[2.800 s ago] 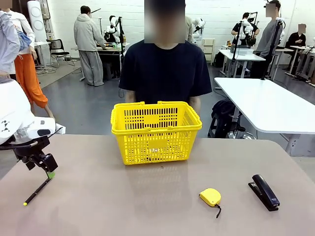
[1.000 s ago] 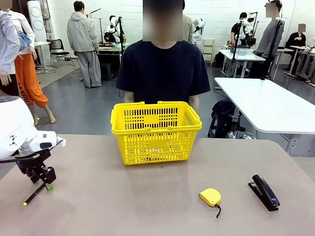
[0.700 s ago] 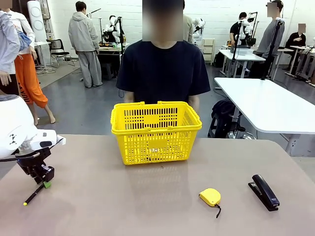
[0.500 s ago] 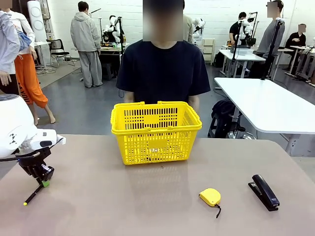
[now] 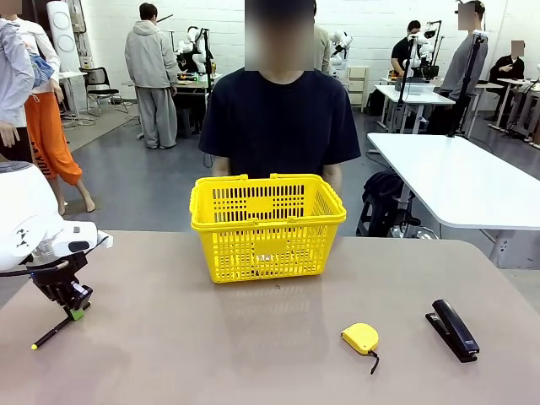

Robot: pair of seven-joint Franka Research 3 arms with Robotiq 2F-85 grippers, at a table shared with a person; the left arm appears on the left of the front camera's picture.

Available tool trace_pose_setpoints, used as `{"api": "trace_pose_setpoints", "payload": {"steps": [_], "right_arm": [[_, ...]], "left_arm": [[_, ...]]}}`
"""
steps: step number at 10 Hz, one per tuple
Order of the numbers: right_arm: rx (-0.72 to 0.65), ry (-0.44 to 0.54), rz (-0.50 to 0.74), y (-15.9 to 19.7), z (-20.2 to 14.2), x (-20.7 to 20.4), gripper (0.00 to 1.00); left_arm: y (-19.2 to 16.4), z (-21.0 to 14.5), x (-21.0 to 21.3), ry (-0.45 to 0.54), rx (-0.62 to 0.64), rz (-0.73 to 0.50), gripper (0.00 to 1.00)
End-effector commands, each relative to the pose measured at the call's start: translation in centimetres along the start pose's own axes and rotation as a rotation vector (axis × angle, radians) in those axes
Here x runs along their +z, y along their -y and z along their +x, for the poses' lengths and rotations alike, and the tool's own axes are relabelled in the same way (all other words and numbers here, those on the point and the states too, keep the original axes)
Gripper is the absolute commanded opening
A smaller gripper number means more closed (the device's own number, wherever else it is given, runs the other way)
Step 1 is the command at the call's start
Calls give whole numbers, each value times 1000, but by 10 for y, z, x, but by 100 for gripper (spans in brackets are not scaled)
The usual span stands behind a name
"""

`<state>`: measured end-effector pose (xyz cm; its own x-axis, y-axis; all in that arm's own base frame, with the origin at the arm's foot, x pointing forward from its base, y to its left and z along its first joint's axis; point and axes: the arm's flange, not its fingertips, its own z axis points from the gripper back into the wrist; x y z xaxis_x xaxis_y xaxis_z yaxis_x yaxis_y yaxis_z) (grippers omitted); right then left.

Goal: Place the items the person wants into the basket.
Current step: Pick up the item the person points to and place it in the Market Basket.

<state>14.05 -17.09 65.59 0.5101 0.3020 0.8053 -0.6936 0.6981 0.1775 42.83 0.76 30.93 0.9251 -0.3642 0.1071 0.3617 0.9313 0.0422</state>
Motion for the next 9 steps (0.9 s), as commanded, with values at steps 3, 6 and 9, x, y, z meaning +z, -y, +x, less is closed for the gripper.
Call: {"api": "trace_pose_setpoints", "payload": {"steps": [3,6,9], "right_arm": [[5,2,8,0,0,-1,100],[5,2,8,0,0,-1,100],[5,2,8,0,0,-1,100]], "left_arm": [[25,-92,100,26,-94,7,0],[31,-74,219,71,-222,41,0],[36,-73,283,133,-261,1,0]]}}
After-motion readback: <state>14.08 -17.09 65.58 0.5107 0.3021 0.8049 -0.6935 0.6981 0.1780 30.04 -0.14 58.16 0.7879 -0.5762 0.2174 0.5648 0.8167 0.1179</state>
